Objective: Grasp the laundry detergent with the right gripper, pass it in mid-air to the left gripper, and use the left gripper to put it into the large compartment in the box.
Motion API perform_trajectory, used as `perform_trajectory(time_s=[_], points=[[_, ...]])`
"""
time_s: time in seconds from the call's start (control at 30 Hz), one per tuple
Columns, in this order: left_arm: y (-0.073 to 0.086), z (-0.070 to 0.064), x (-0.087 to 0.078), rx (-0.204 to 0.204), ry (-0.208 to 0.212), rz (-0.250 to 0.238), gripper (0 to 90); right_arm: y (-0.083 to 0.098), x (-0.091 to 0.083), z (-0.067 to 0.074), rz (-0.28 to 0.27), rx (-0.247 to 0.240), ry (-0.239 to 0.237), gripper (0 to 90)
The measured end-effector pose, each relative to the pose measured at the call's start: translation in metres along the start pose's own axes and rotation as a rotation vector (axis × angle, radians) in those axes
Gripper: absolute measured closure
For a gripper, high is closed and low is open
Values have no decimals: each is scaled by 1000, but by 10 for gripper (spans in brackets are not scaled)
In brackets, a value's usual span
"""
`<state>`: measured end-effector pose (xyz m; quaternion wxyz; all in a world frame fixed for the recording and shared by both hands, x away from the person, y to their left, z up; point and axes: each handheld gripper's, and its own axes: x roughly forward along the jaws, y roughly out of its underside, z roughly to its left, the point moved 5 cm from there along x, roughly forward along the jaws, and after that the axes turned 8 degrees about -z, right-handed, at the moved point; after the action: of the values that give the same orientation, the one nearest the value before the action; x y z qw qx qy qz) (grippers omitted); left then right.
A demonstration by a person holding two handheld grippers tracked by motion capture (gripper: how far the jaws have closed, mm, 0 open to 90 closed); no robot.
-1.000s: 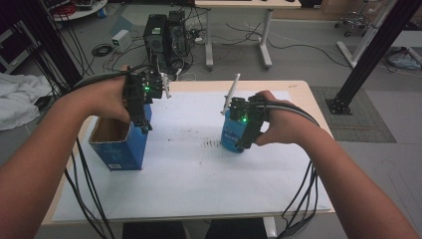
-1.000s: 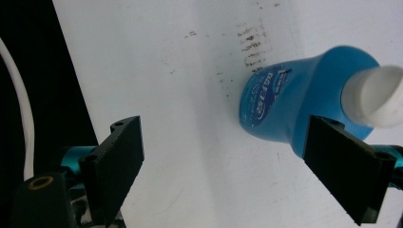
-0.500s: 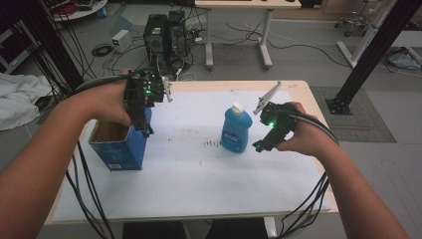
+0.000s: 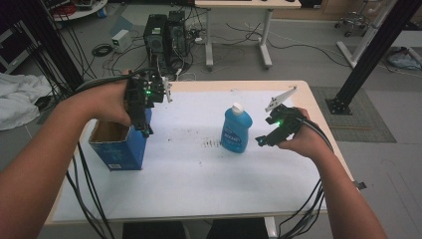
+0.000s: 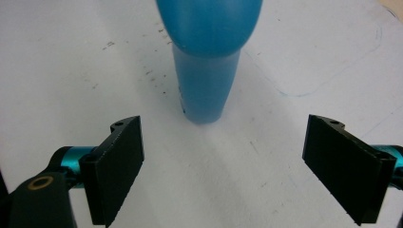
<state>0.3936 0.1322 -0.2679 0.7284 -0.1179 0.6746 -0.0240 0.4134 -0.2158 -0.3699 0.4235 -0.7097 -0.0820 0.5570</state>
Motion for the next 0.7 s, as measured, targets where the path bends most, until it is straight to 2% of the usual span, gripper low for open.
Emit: perform_trajectory(time_s=[0.17,0.27,0.47,0.7], points=[[1,0,0,-3,-2,2,103,8,15,-6,-21,28,-32,128],[2,-1,0,-4,2,6,103,10,20,-8,-54,43,-59,128],[5,-1,0,-14,-1,8,103,11,27,-9,-92,61,-87,128],[6,-1,1,-19,0,7,103,12,43,-7,-135,96,-133,128]])
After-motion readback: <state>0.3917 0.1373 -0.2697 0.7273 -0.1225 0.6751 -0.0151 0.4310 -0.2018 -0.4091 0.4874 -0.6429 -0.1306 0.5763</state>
